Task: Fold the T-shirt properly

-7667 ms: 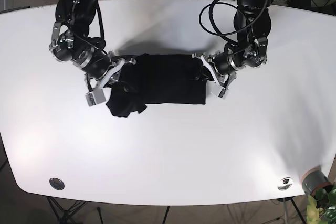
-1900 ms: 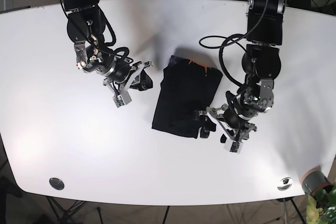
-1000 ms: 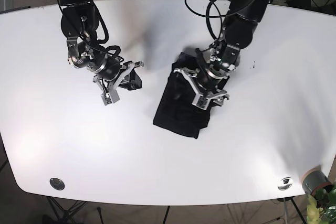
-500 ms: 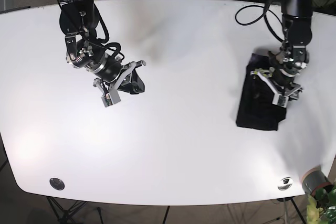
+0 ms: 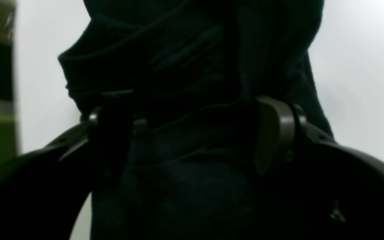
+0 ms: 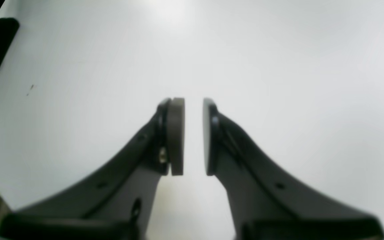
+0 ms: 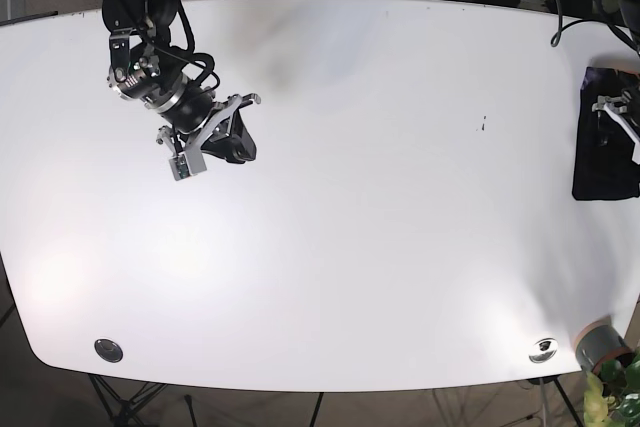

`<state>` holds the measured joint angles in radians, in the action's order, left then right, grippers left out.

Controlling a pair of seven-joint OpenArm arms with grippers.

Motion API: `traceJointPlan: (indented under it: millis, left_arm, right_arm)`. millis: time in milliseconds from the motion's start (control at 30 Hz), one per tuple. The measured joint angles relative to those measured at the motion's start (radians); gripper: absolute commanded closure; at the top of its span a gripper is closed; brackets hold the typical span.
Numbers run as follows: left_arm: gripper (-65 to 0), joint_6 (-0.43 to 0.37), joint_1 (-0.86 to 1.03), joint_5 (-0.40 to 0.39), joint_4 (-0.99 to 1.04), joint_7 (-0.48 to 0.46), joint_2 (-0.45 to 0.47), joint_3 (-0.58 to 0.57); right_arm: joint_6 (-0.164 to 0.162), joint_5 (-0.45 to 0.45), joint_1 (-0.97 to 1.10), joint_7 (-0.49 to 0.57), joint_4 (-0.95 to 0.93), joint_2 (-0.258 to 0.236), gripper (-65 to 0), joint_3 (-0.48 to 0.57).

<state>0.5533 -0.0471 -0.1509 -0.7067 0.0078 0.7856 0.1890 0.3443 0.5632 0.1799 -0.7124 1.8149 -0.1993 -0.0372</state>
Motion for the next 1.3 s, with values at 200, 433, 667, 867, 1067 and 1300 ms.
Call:
traceJointPlan:
  millis: [200,433,667,867,1067,1300]
  left_arm:
    - [-50.6,0.051,0.019,-0.058,0.025,0.008,0.069,-0.008]
    - [-50.6,0.026,0.101,-0.164,-0.175,0.002,0.139,0.002]
    - [-50.6,-0.146,0.244,-0.186,-0.453,-0.013,0.002,0.128]
    - [-50.6,-0.257,0.348,-0.106,-0.647,-0.15,-0.269,0.178]
    - [-50.6,-0.287,0.506,0.093,-0.775,-0.268,-0.569,0.226]
    - [-50.4,-0.292,0.756,0.162,-0.904,-0.354,-0.771,0.199]
  right_arm:
    - [-0.004,-0.002,0.071,0.001,0.074,-0.001,-8.7,-0.047]
    - [-0.001,-0.002,0.139,0.038,0.095,-0.003,-8.7,-0.127]
    - [0.016,-0.226,0.257,0.32,0.081,-0.034,-8.7,-0.141]
    - [0.077,-0.428,0.32,0.657,-0.037,0.024,-8.7,-0.169]
    - [0.063,-0.508,0.398,0.929,-0.205,0.039,-8.7,-0.199]
    - [0.067,-0.505,0.56,1.055,-0.238,0.035,-8.7,-0.21]
